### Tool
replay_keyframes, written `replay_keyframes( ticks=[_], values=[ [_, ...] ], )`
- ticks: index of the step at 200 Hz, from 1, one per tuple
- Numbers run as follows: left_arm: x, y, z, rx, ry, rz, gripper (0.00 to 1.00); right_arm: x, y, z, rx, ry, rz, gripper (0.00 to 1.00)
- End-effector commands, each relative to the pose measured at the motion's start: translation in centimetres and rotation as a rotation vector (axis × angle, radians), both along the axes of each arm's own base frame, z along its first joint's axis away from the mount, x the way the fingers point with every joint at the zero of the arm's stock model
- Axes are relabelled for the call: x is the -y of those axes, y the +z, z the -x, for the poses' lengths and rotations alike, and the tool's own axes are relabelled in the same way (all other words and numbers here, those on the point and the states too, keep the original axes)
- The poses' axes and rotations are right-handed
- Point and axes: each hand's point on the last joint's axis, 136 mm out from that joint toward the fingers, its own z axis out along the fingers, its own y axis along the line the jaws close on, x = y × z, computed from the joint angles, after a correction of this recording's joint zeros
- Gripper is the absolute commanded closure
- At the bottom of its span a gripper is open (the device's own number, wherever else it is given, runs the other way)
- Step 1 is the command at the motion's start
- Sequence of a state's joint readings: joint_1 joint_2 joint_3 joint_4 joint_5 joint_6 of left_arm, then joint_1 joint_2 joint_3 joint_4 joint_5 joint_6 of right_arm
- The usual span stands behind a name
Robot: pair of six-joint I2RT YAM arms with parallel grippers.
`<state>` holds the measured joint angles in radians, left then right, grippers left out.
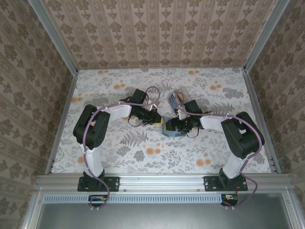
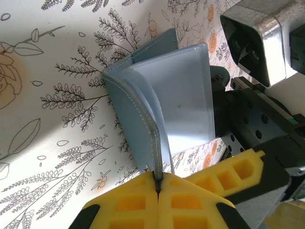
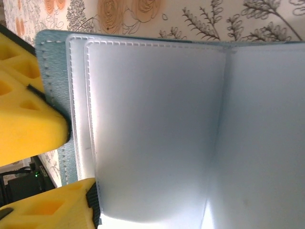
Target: Put the credit cards into the card holder
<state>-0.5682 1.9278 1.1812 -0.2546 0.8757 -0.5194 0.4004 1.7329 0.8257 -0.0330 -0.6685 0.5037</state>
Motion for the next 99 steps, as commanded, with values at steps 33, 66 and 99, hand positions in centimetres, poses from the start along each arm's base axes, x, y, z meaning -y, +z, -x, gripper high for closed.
replay_keyframes(
  ticks=[33, 66, 99],
  values=[
    [-0.5, -1.7, 0.5, -0.034, -0.012, -0.026, 1.0, -1.4, 0.6, 0.6, -0.013, 0.049, -0.087, 0.28],
    [-0.7, -1.5, 0.6, -0.026, -0.018, -0.027, 1.0, -0.9, -1.0, 0.9, -0.046, 0.039, -0.043, 0.29],
    [-0.5, -1.4, 0.5, -0.028, -0.014, -0.015, 1.0, -0.9, -1.9, 1.0, -0.057, 0.037, -0.007, 0.29]
  ],
)
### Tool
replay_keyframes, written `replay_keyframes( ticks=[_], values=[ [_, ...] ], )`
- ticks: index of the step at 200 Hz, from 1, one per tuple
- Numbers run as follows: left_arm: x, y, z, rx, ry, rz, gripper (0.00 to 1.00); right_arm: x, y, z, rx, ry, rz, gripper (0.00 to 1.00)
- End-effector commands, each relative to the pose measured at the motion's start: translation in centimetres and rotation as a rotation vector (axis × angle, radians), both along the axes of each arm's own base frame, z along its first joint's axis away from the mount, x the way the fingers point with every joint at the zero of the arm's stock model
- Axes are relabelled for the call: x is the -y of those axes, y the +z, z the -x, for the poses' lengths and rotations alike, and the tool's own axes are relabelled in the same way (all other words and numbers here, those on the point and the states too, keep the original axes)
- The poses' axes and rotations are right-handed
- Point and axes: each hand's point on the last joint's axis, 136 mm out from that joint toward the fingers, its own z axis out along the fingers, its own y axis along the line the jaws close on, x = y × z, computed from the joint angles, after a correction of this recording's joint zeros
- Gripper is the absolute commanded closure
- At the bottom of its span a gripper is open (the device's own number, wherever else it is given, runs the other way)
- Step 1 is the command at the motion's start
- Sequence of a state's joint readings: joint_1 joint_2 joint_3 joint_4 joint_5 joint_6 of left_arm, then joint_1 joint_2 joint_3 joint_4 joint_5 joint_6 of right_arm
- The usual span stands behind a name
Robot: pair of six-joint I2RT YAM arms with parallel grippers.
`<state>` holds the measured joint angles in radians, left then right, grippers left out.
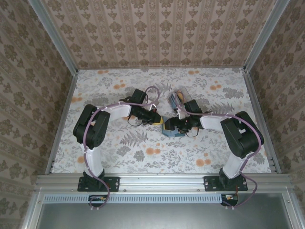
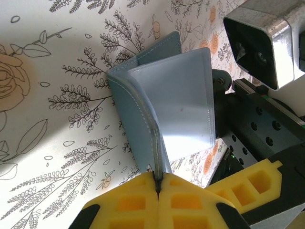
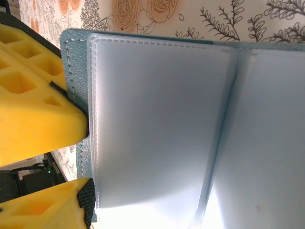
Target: Put the credit cards into the card holder
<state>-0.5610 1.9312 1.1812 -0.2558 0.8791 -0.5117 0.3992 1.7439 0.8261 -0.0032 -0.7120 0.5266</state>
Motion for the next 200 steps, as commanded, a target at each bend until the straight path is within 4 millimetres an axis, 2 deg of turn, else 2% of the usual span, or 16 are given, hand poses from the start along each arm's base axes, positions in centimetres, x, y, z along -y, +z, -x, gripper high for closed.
replay_keyframes(
  ticks=[1, 48, 76, 96, 167, 200],
  values=[
    [-0.3, -1.4, 0.7, -0.032, -0.015, -0.018, 1.0, -0.4, -2.2, 1.0, -0.043, 0.033, 0.036, 0.29],
    [-0.3, -1.4, 0.6, -0.032, -0.017, -0.02, 1.0, -0.6, -2.3, 1.3, -0.038, 0.057, 0.059, 0.26],
    [-0.3, -1.4, 0.7, -0.037, -0.013, -0.016, 1.0, -0.3, -2.8, 1.6, -0.047, 0.055, 0.084, 0.3],
    [-0.5, -1.7, 0.7, -0.037, -0.016, -0.024, 1.0, -0.5, -2.7, 1.5, -0.042, 0.058, 0.067, 0.35],
    [-1.1, -2.4, 0.6, -0.032, -0.012, -0.043, 1.0, -1.1, -1.4, 1.1, -0.023, 0.028, -0.035, 0.34],
    [-1.3, -2.9, 0.2, -0.028, 0.003, -0.05, 0.9, -1.7, -1.1, 1.2, -0.026, 0.047, -0.093, 0.41]
  ],
)
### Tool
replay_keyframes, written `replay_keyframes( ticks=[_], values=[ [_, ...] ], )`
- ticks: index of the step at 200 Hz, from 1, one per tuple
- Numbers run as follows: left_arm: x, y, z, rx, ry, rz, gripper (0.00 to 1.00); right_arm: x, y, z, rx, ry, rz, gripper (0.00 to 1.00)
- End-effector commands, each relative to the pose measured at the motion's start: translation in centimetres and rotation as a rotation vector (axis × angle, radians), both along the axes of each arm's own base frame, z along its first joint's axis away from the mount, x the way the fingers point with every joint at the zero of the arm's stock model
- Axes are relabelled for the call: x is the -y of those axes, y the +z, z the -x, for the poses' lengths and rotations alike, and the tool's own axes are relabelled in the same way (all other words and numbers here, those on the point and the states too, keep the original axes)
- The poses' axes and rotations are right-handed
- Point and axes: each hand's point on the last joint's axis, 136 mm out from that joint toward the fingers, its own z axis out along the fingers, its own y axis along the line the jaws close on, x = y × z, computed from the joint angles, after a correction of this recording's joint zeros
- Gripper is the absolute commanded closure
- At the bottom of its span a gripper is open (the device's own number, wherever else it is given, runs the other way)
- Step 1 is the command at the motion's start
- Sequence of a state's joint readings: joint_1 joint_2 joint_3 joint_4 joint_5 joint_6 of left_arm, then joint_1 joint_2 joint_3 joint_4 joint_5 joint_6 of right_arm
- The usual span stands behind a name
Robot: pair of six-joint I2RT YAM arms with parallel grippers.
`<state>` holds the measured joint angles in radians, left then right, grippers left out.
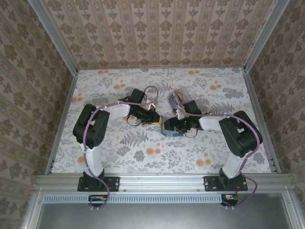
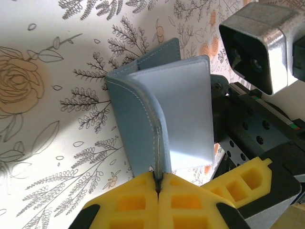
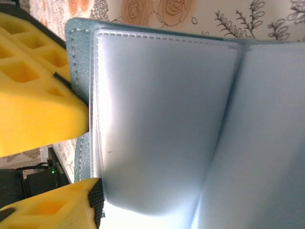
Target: Put the credit cards into the card holder
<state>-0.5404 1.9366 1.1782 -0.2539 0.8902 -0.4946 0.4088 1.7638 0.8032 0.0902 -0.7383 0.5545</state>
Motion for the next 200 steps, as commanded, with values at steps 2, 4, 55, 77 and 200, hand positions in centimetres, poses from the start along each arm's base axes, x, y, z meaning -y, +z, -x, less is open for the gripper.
replay_keyframes(
  ticks=[2, 4, 55, 77, 200],
  values=[
    [-0.7, -2.7, 0.6, -0.03, -0.002, -0.057, 0.89, -0.9, -1.0, 1.2, -0.04, 0.041, -0.049, 0.41],
    [-0.7, -2.7, 0.6, -0.029, -0.002, -0.054, 0.88, -0.9, -1.0, 1.2, -0.04, 0.04, -0.048, 0.42],
    [-0.7, -2.2, -0.1, -0.03, 0.011, -0.015, 0.74, -0.5, -1.5, 1.4, -0.045, 0.024, -0.031, 0.49],
    [-0.6, -2.1, -0.2, -0.031, 0.012, -0.005, 0.67, -0.3, -1.8, 1.5, -0.048, 0.019, -0.013, 0.52],
    [-1.1, 0.9, -1.5, 0.012, 0.094, 0.127, 0.51, 1.0, -3.7, 1.4, -0.083, -0.031, 0.088, 0.61]
  ],
)
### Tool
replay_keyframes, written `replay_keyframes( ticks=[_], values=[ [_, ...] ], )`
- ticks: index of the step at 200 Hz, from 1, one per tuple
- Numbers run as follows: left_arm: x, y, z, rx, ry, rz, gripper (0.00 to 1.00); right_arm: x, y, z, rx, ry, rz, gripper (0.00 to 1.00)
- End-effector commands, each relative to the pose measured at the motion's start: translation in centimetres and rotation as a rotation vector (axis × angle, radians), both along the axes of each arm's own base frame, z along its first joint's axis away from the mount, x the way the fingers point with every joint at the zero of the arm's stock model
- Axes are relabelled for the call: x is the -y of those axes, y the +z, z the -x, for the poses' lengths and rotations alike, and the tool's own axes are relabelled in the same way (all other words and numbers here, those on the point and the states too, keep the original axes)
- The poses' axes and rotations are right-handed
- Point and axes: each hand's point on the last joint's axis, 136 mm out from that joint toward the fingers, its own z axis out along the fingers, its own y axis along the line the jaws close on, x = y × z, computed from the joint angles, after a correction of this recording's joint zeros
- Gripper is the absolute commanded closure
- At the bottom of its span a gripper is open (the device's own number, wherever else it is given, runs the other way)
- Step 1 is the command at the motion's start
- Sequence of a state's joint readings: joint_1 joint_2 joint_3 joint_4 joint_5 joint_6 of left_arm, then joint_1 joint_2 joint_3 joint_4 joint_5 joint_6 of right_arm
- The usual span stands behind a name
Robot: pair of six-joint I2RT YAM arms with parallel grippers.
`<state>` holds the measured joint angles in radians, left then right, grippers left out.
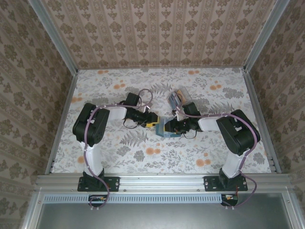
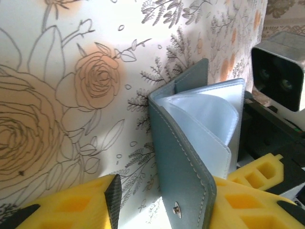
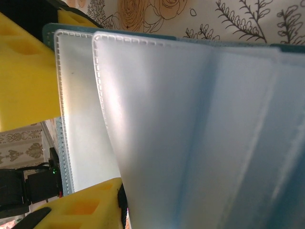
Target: Put the credit cards into the card holder
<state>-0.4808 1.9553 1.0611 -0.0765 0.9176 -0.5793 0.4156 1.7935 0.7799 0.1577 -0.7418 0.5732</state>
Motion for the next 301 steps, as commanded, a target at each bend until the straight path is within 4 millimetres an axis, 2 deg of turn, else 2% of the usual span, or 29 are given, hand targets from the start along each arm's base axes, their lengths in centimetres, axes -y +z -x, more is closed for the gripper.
replay_keyframes(
  ticks=[1, 31, 69, 90, 102, 121, 149, 183, 201, 221, 268, 283, 301],
  values=[
    [0.8, 3.2, -0.6, 0.062, 0.005, 0.096, 0.51, 1.3, -2.8, 1.2, -0.081, -0.029, 0.099, 0.61],
    [1.0, 4.1, -0.7, 0.065, 0.009, 0.143, 0.45, 1.3, -2.8, 1.2, -0.081, -0.037, 0.098, 0.61],
    [0.4, 3.9, -0.9, 0.052, 0.013, 0.125, 0.44, 1.4, -3.2, 1.4, -0.094, -0.052, 0.099, 0.61],
    [1.5, 3.7, -0.1, 0.06, -0.039, 0.093, 0.44, 1.3, -3.5, 1.3, -0.107, -0.062, 0.093, 0.61],
    [2.0, 3.0, 0.5, 0.057, -0.065, 0.048, 0.46, 1.3, -3.4, 1.2, -0.104, -0.067, 0.091, 0.61],
    [2.1, 1.7, 0.7, 0.031, -0.068, -0.007, 0.55, 1.4, -3.1, 1.1, -0.093, -0.074, 0.093, 0.61],
    [1.3, 0.9, 0.2, 0.048, -0.056, -0.088, 0.8, 2.1, -3.1, 1.2, -0.08, -0.081, 0.136, 0.59],
    [0.8, 0.1, 0.3, 0.043, -0.062, -0.136, 0.89, 2.4, -2.5, 0.8, -0.051, -0.093, 0.153, 0.57],
    [0.6, -0.2, 0.5, 0.042, -0.062, -0.15, 0.99, 2.6, -2.3, 0.6, -0.038, -0.104, 0.168, 0.55],
    [0.0, -0.2, 0.3, 0.046, -0.05, -0.169, 1.0, 4.2, -2.0, 0.1, -0.003, -0.158, 0.239, 0.49],
    [-1.5, 0.4, -0.2, 0.054, -0.008, -0.164, 1.0, 11.2, -0.4, -1.0, 0.102, -0.388, 0.539, 0.41],
    [-1.6, 0.5, -0.2, 0.052, -0.007, -0.16, 1.0, 12.1, 0.7, -1.1, 0.13, -0.422, 0.554, 0.4],
    [-1.6, 0.3, 0.1, 0.045, -0.011, -0.154, 1.0, 12.1, 2.3, -1.5, 0.168, -0.434, 0.541, 0.4]
  ],
)
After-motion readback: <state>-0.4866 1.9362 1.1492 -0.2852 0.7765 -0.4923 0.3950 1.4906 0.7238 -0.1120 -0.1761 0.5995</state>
